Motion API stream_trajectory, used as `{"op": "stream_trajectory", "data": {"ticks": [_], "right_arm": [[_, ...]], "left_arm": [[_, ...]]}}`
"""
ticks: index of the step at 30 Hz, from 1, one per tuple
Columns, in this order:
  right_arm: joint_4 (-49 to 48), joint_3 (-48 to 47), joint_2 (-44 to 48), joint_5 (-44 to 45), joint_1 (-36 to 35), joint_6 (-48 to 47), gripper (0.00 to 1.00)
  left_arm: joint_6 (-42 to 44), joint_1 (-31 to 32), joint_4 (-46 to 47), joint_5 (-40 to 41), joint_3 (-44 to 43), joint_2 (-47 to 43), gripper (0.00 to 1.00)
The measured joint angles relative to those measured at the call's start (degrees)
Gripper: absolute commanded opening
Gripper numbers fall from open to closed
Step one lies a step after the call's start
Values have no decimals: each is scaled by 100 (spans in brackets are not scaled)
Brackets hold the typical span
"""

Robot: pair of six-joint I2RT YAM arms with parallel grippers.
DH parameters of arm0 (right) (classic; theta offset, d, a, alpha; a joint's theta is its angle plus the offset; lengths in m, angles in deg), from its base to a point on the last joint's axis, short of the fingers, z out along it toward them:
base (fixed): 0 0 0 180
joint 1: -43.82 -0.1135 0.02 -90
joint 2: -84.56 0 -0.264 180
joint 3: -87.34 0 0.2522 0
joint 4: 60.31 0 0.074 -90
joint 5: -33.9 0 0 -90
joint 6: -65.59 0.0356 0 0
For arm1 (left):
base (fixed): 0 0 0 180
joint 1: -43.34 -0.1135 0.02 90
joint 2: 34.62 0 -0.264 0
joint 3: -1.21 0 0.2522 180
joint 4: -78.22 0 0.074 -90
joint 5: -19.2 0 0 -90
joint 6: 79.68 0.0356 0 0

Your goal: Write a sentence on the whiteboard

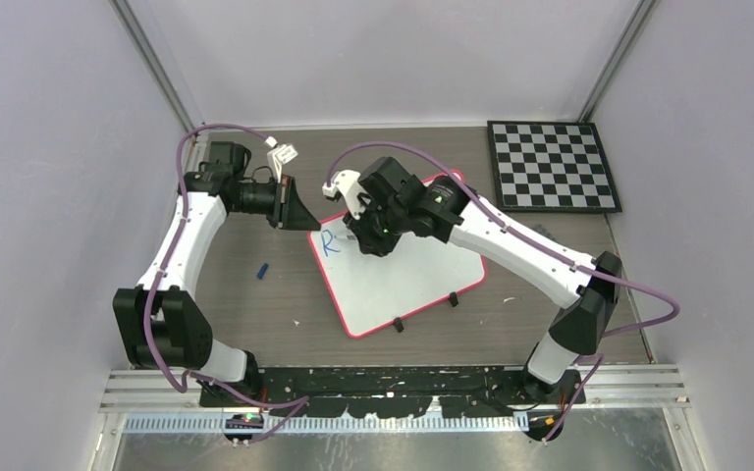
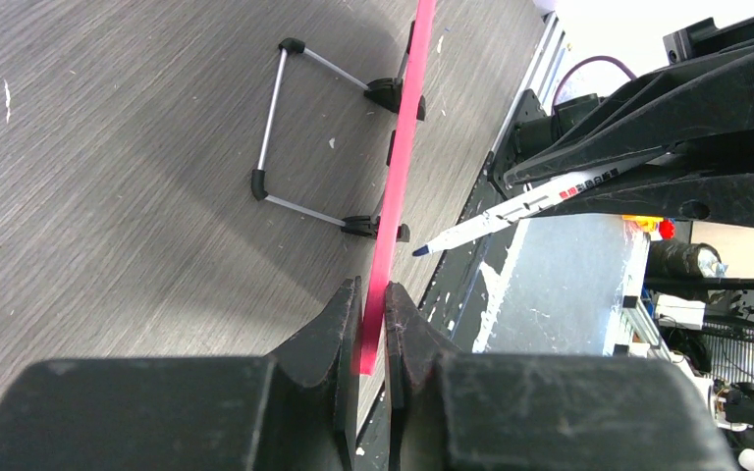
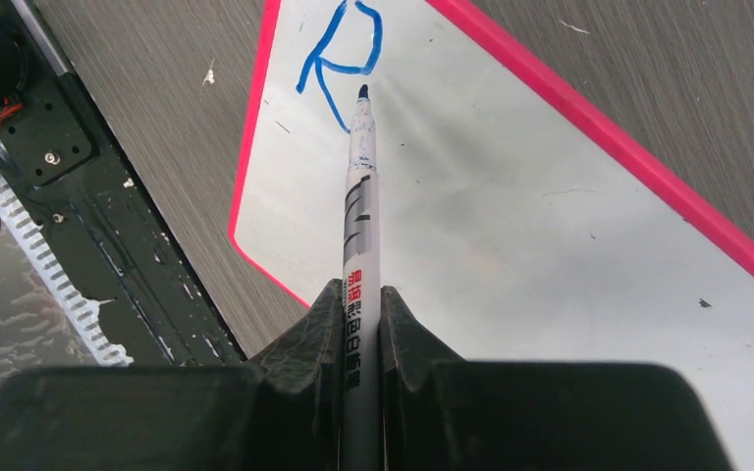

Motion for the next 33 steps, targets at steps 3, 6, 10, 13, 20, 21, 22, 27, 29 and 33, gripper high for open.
{"op": "stream_trajectory", "data": {"ticks": [3,6,10,13,20,21,22,27,29,33], "right_arm": [[-31,-28,-59,35,0,-2,0],[-44,-28,-120,50,13,-28,0],[-44,-26,-186,68,31,-76,0],[-44,-26,-190,72,48,-92,0],[-33,-26,-190,35,184,-114,0],[-26,-26,-188,22,205,-122,0],[-24,-24,-184,11,225,-127,0],[2,-15,-166,-22,260,-131,0],[2,-15,-166,-37,262,-131,0],[2,-13,-166,-63,262,-129,0]], "left_arm": [[0,0,0,0,0,0,0],[2,0,0,0,0,0,0],[0,0,2,7,0,0,0],[2,0,2,15,0,0,0],[4,0,35,85,0,0,0],[4,0,37,98,0,0,0],[4,-2,39,109,0,0,0],[2,0,39,116,0,0,0],[2,0,39,116,0,0,0],[2,-2,37,118,0,0,0]]}}
